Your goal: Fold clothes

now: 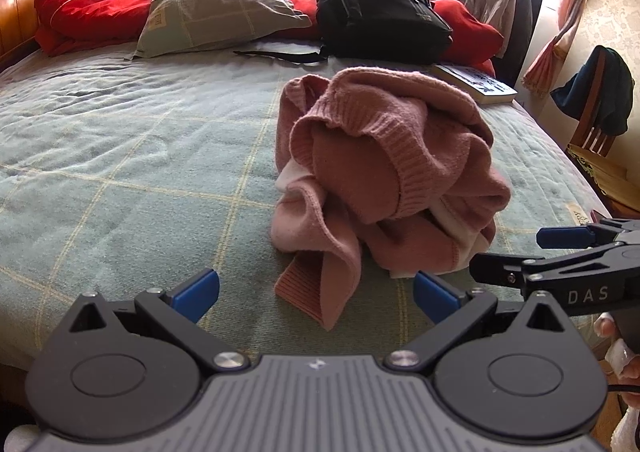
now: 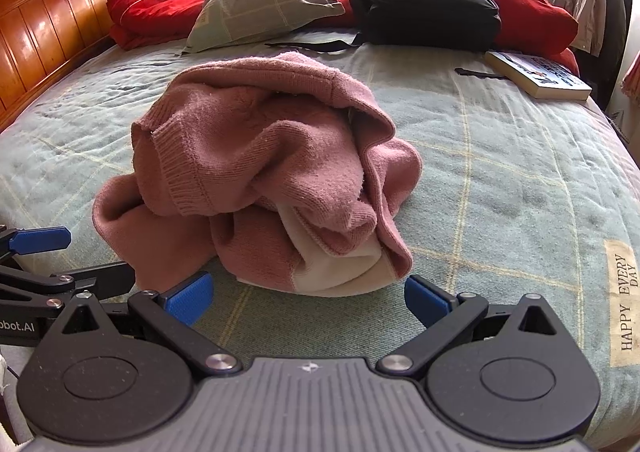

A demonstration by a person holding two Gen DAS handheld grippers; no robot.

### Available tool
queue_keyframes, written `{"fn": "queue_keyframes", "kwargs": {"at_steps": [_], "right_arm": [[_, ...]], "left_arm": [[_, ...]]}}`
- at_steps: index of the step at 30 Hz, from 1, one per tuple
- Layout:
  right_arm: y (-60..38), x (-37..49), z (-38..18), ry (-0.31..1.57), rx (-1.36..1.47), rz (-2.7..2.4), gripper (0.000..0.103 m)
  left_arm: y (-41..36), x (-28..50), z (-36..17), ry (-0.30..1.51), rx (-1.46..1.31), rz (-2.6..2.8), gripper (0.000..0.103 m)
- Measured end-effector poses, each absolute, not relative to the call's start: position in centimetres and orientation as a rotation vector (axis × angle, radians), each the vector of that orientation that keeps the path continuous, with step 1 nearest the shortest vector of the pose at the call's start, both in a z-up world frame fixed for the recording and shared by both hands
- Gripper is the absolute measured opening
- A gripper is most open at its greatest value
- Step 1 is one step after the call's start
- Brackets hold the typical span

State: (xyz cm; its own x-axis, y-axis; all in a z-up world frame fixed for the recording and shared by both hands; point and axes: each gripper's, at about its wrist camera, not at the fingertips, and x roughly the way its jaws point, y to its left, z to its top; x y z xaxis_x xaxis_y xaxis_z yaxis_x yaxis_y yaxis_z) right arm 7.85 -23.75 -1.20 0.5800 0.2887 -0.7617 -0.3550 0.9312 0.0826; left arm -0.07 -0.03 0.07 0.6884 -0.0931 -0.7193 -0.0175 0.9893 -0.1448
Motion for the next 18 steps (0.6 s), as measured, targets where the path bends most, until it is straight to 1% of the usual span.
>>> {"fn": "queue_keyframes", "kwargs": {"at_steps": [18], "right_arm": [[-24.13, 8.25, -1.52, 0.878, -0.062, 0.382, 0.103]], "left_arm": [[-0.14, 0.25, -0.35, 0.823, -0.145, -0.028, 0.102]]}}
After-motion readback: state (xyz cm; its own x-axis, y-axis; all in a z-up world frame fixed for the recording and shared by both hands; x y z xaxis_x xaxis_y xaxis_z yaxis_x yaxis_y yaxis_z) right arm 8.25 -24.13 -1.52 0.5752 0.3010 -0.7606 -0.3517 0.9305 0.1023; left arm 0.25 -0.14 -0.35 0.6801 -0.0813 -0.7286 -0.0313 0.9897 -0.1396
